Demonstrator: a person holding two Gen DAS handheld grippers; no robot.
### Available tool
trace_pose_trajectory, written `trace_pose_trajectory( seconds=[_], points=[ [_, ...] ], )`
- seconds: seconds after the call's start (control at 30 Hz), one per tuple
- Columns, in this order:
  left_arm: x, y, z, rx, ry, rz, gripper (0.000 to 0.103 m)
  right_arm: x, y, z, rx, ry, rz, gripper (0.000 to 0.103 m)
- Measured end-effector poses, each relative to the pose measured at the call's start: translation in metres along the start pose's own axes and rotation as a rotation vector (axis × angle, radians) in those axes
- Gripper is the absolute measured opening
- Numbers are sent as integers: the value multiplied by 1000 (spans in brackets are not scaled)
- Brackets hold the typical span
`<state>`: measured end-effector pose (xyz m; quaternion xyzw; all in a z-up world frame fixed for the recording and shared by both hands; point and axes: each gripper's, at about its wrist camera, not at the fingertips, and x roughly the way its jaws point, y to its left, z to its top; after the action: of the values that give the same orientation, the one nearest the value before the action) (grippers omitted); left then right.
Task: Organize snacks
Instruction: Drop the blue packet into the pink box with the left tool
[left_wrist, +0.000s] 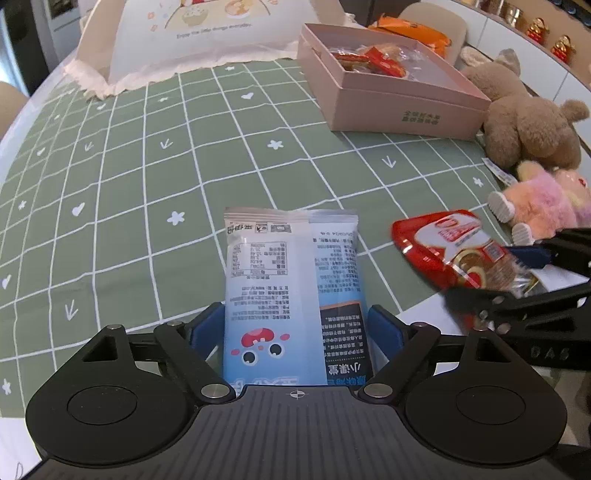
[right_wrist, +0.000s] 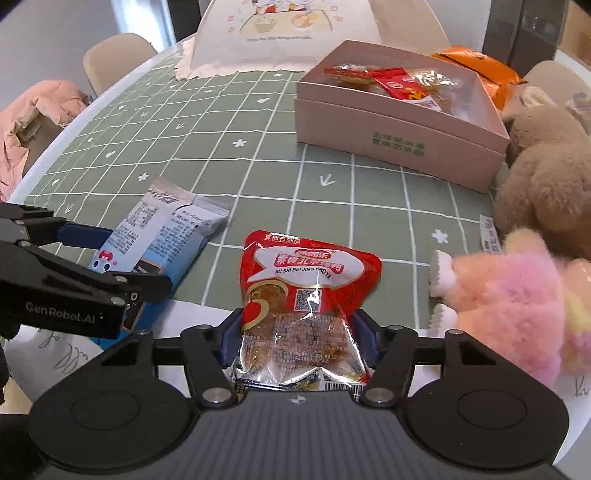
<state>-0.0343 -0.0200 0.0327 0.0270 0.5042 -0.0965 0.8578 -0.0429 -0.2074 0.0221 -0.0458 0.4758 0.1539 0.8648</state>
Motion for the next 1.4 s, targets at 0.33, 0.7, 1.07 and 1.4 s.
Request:
trace_pose_trajectory(
  seconds=[0.33,0.7,1.07,1.4],
  points=[
    [2,-5,-2,38,-1,10,91,-4,-7,-4,53,-32,-11,62],
    [-87,0,59,-16,-254,-188,83,-94,-37,10,117,-242,-55,62],
    [-55,-30,253,-120,-405,-372,89,-124,-46,9,181,-324,-133,62],
    [33,7,223,-305,-360,-462,80,-117,-60,19,190,-251,-181,62]
  ],
)
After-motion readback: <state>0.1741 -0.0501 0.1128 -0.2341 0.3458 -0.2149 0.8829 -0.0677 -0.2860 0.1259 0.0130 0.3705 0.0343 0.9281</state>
